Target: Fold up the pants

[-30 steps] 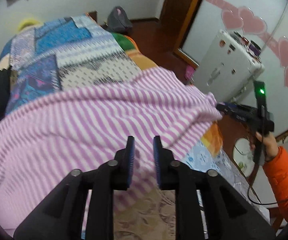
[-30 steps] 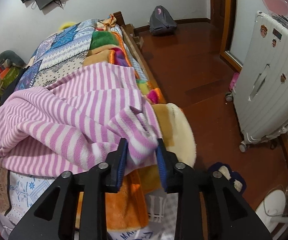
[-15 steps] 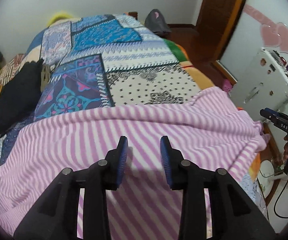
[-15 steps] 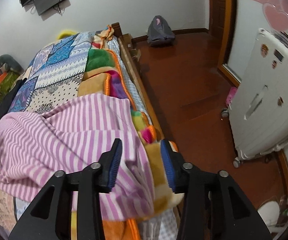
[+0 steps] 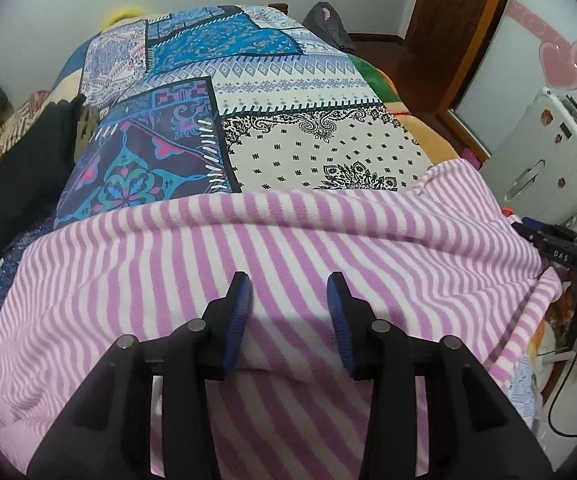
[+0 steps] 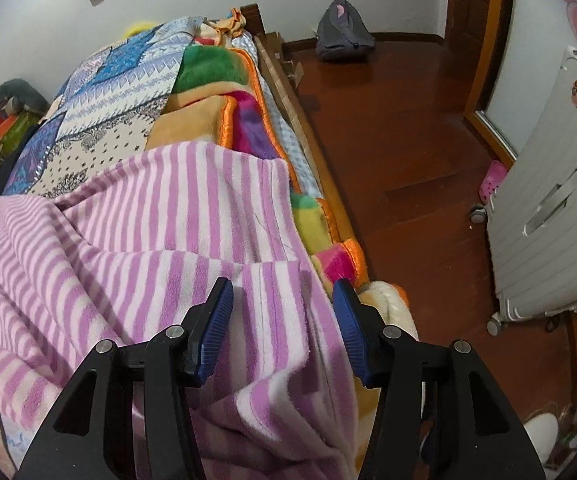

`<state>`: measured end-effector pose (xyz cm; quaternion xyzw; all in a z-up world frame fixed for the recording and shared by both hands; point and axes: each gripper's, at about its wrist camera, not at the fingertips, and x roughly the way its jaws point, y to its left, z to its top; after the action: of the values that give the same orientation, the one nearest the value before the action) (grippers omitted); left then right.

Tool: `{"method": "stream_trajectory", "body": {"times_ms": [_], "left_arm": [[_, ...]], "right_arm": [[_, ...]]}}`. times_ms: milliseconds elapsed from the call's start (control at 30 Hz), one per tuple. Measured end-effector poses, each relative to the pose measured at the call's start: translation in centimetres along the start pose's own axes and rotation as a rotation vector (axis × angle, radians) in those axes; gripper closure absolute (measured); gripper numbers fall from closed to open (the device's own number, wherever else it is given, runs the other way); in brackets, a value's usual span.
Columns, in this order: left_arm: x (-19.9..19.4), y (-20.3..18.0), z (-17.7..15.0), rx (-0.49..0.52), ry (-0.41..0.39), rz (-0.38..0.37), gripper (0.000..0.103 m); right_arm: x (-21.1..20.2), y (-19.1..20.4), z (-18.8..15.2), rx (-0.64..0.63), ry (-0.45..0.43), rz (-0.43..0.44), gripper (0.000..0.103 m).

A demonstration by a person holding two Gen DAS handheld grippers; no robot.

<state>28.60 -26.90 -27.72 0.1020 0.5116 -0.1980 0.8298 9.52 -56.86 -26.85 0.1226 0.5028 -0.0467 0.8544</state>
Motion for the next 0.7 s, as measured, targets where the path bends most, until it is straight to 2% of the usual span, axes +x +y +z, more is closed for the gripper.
{"method": "stream_trajectory", "body": {"times_ms": [33,67,233,433,700], "left_arm": [[0.0,-0.1,0.0,0.003,-0.002,0.004,0.063],[0.0,-0.1,-0.1,0.005,-0.004,0.007,0.063],[0.0,0.0,-0.1,0.0,-0.004,0.005,0.063],[-0.1,0.0,-0.2,0.002,-0.005,0.009,0.063],[-0.9,0.5,0.0,-0.021,-0.002,-0.02,0.063]], "right_arm": [[0.0,-0.1,0.0,0.006,0.0,0.022,0.069],[0.1,-0.1,-0.1,0.011,0.001,0.043,0.074],[0.0,0.3,0.0,-0.007,-0.01,0.033,0.091],[-1.8,1.3,0.5,-0.056,-0.09,-0.019,0.096],[-6.0,2.1,3.3,-0.079,-0.293,-0.068,0.097]]}}
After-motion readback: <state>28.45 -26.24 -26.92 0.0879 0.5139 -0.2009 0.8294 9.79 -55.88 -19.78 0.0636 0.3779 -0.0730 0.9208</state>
